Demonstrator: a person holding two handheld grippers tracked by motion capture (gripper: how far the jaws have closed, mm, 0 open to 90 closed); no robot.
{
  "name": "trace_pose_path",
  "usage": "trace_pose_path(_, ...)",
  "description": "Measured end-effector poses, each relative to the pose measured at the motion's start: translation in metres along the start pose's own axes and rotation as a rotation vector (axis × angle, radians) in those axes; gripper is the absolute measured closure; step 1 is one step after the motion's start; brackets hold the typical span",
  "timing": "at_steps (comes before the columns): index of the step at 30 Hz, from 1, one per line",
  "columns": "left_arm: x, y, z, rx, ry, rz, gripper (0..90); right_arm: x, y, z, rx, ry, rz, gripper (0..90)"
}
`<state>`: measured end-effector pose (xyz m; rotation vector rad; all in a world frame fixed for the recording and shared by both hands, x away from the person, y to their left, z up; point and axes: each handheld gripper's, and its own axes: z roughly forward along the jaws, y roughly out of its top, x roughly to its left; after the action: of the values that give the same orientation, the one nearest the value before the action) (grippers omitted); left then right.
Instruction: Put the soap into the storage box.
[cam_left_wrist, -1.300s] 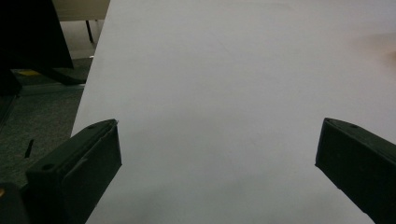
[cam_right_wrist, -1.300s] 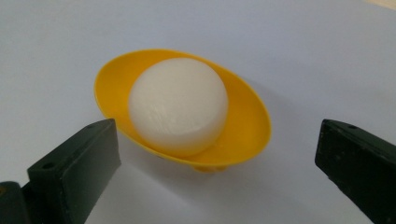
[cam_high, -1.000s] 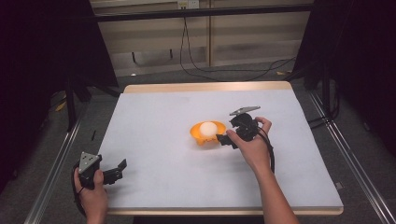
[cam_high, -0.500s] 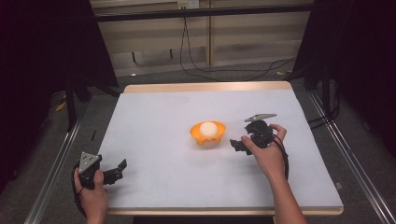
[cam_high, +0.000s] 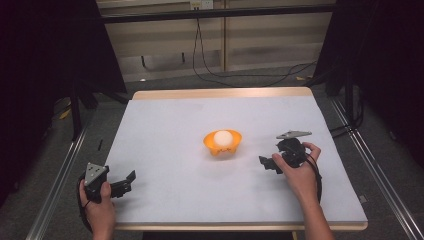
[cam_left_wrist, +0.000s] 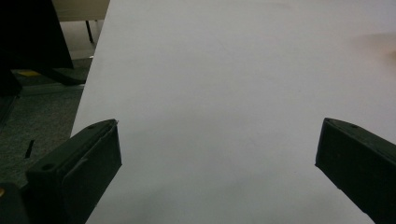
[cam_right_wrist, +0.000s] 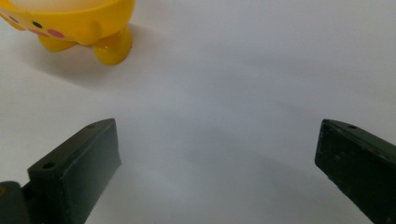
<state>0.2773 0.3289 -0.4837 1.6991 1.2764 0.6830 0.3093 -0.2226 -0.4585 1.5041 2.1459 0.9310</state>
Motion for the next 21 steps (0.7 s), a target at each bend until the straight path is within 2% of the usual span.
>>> trace_pose_path(12,0.0,0.0,0.0,0.0,0.0,0.0,0.0,-0.019,-0.023,-0.013,-0.012,-0.024,0.028,0.0)
trace_pose_path(21,0.0,0.0,0.0,0.006,0.0,0.007,0.0,-0.033,-0.039,-0.025,-0.043,-0.031,0.05,0.0)
